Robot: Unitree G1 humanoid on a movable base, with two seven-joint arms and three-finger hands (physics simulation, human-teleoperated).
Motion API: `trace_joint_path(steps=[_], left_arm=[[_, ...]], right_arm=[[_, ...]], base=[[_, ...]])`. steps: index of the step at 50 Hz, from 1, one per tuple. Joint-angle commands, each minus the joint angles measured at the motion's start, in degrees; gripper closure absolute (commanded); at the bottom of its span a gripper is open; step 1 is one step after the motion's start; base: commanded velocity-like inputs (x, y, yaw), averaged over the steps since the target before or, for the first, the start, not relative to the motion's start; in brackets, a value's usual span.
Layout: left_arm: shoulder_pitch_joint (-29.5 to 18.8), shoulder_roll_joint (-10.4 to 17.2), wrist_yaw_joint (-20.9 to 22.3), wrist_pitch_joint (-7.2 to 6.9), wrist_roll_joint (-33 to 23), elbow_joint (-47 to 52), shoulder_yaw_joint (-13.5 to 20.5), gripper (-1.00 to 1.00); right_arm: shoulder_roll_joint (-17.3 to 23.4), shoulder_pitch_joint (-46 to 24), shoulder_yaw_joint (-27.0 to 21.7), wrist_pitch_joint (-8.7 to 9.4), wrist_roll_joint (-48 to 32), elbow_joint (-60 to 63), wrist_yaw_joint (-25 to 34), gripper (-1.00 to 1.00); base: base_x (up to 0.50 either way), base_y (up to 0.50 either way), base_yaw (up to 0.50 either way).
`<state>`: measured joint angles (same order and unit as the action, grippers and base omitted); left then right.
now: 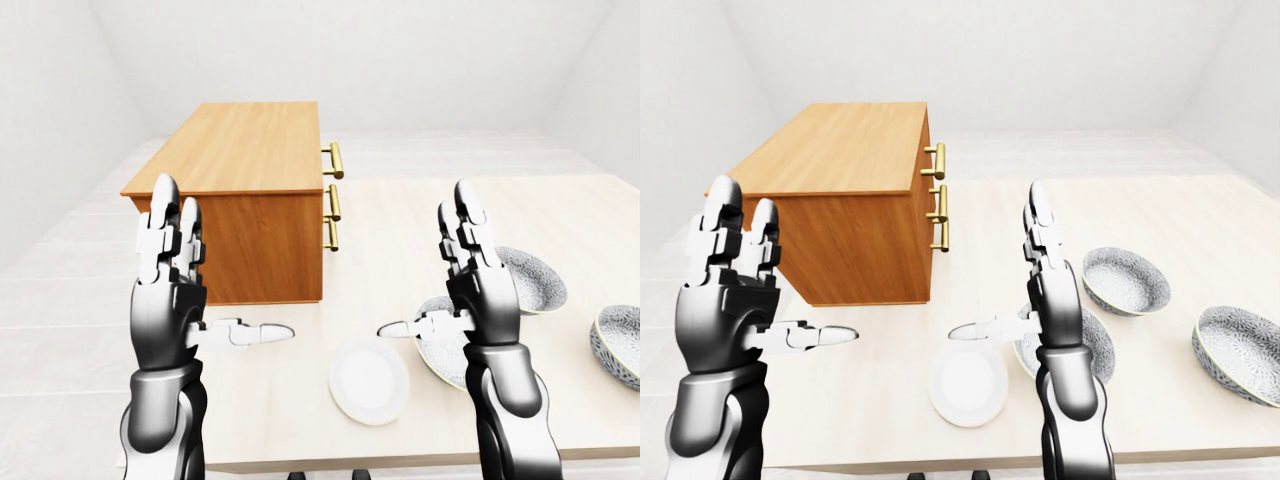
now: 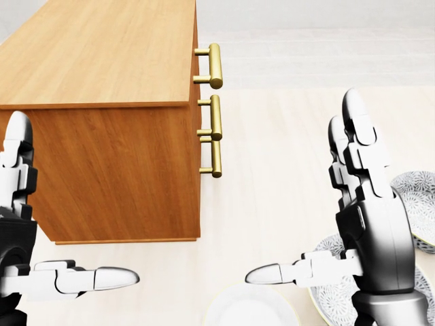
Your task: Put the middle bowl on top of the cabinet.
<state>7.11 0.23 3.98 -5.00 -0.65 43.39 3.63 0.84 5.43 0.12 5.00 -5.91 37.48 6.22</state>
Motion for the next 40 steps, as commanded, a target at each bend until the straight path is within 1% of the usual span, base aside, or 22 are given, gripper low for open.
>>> trace_joint_path(steps=[1,3,5,6,7,8,9,10,11,12,14,17,25,26,27,28,29,32,35,38,40], left_arm=[[0.39,-0.21,0.29,0.00,0.32,1.57,-0.88,-1.00],[0.24,-0.20,0.65,0.00,1.49,2.67,-0.38,-1.00],[0.15,0.13,0.39,0.00,0.54,2.08,-0.43,-1.00],[-0.38,0.85,-1.63,0.00,-3.46,1.59,-0.69,-1.00],[-0.05,1.33,-1.19,0.00,-4.42,0.79,-1.12,-1.00],[0.33,0.93,-0.23,0.00,-3.05,0.82,-1.05,-1.00],[0.73,-0.93,0.51,0.00,1.91,2.35,0.69,-1.00],[0.47,-0.10,-0.61,0.00,-0.62,2.32,0.65,-1.00],[0.22,0.48,-0.81,0.00,-2.04,1.77,0.59,-1.00],[0.05,0.14,-0.38,0.00,-0.69,1.83,1.16,-1.00],[0.03,-0.04,-0.30,0.00,-0.24,1.81,1.39,-1.00],[0.52,-0.07,-0.32,0.00,-0.87,2.79,0.64,-1.00],[0.39,0.03,-0.03,0.00,-1.18,2.08,0.45,-1.00],[0.39,0.00,-0.02,0.00,-1.11,2.14,0.55,-1.00],[0.16,-0.74,0.18,0.00,1.11,2.24,1.30,-1.00],[-0.11,-0.87,0.00,0.00,1.81,2.09,1.69,-1.00],[-0.29,-0.45,-0.30,0.00,0.97,1.47,1.77,-1.00],[0.39,-0.53,-0.29,0.00,1.16,1.17,1.40,-1.00],[0.26,-0.37,-0.53,0.00,1.91,0.40,2.84,-1.00],[0.30,-0.25,-0.49,0.00,2.22,0.66,3.01,-1.00],[0.35,-0.66,-1.00,0.00,2.54,1.09,3.36,-1.00]], right_arm=[[-0.07,-0.01,-0.29,0.00,-0.55,0.00,-0.26,-1.00],[0.02,0.10,-0.56,0.00,-0.41,0.00,-0.18,-1.00],[0.06,-0.06,-0.88,0.00,-0.15,-0.11,-0.08,-1.00],[-0.06,-0.18,-1.22,0.00,0.29,-0.56,-0.05,-1.00],[-0.10,-0.09,-1.32,0.00,0.98,-0.60,0.34,-1.00],[0.03,0.07,-1.26,0.00,1.09,-0.58,0.59,-1.00],[0.41,0.64,-1.17,0.00,0.21,-0.79,0.55,-1.00],[0.24,0.93,-1.49,0.00,1.45,-0.56,1.19,-1.00],[0.46,1.37,-1.69,0.00,1.12,-0.50,1.25,-1.00],[0.56,1.77,-2.07,0.00,1.77,-0.84,1.82,-1.00],[0.68,2.16,-2.12,0.00,1.26,-1.03,1.99,-1.00],[1.10,3.59,-2.66,0.00,1.04,-1.21,3.11,-1.00],[1.50,5.21,-4.81,0.00,-1.44,-1.83,4.69,-1.00],[1.40,5.38,-5.07,0.00,-1.50,-1.68,4.97,-1.00],[1.45,6.02,-5.55,0.00,-1.33,-1.28,5.51,-1.00],[1.34,6.34,-5.83,0.00,-1.49,-0.96,5.76,-1.00],[1.33,7.15,-6.29,0.00,-1.77,-0.45,6.01,-1.00],[0.93,7.66,-7.17,0.00,-1.93,-0.14,6.88,-1.00],[0.41,8.00,-8.51,0.00,-1.50,-0.10,7.56,-1.00],[-0.16,8.58,-8.12,0.00,-2.02,-1.32,8.00,-1.00],[-0.38,8.54,-8.05,0.00,-2.38,-1.03,8.03,-1.00]], base=[[0.00,0.00,0.00],[0.00,0.00,0.00],[0.00,0.00,0.00],[0.00,0.00,0.00],[0.00,0.00,0.00],[0.00,0.00,0.00],[0.00,0.00,0.00],[0.00,0.00,0.00],[0.00,0.00,0.00],[0.00,0.00,0.00],[0.00,0.00,0.00],[0.00,0.00,0.00],[0.00,0.00,0.00],[0.00,0.00,0.00],[0.00,0.00,0.00],[0.00,0.00,0.00],[0.00,0.00,0.00],[0.00,0.00,0.00],[0.00,0.00,0.00],[0.00,0.00,0.00],[0.00,0.00,0.00]])
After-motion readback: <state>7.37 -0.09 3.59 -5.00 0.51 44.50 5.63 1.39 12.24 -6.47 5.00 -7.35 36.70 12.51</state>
